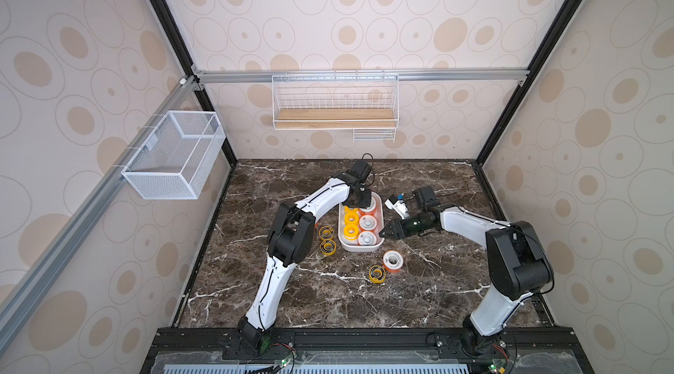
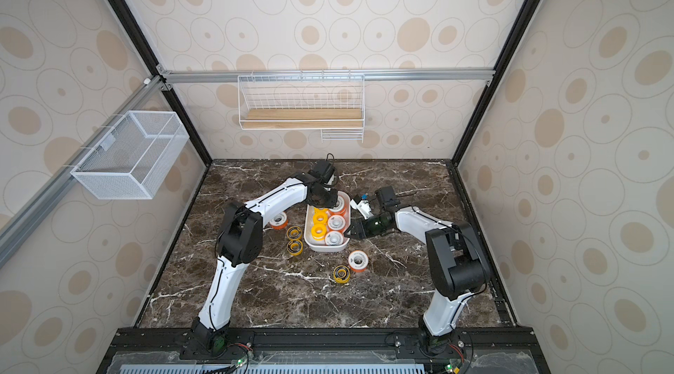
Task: Put the sealing tape into the storage box
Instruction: Place the sealing tape in the storage box.
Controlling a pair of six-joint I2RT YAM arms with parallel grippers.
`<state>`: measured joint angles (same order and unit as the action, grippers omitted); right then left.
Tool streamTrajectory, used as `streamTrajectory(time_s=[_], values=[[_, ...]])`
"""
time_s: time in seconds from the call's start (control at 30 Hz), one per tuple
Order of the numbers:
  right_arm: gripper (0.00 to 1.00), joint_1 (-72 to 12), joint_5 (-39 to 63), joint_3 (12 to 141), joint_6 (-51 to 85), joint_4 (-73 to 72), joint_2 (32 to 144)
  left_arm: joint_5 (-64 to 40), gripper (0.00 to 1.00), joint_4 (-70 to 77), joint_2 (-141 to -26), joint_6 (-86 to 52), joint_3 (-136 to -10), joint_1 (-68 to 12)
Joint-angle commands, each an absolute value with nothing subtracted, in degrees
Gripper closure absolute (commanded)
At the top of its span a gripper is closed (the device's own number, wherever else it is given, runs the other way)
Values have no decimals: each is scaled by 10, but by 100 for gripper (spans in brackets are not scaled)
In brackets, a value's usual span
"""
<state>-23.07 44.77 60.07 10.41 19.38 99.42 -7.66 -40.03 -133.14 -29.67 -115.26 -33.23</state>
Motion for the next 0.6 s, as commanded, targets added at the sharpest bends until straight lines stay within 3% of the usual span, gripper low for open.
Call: streamTrajectory(time_s=[0.0,0.2,0.57], values=[[56,-234,452,606,93,211,983,-77,74,-417,-1342,-304,-1186,-329],[56,-234,451,605,93,212,983,-70,73,-425,-1350,-303,-1199,-328],[54,-234,446,604,89,218,982,-69,54,-430,-1355,-303,-1215,-328]])
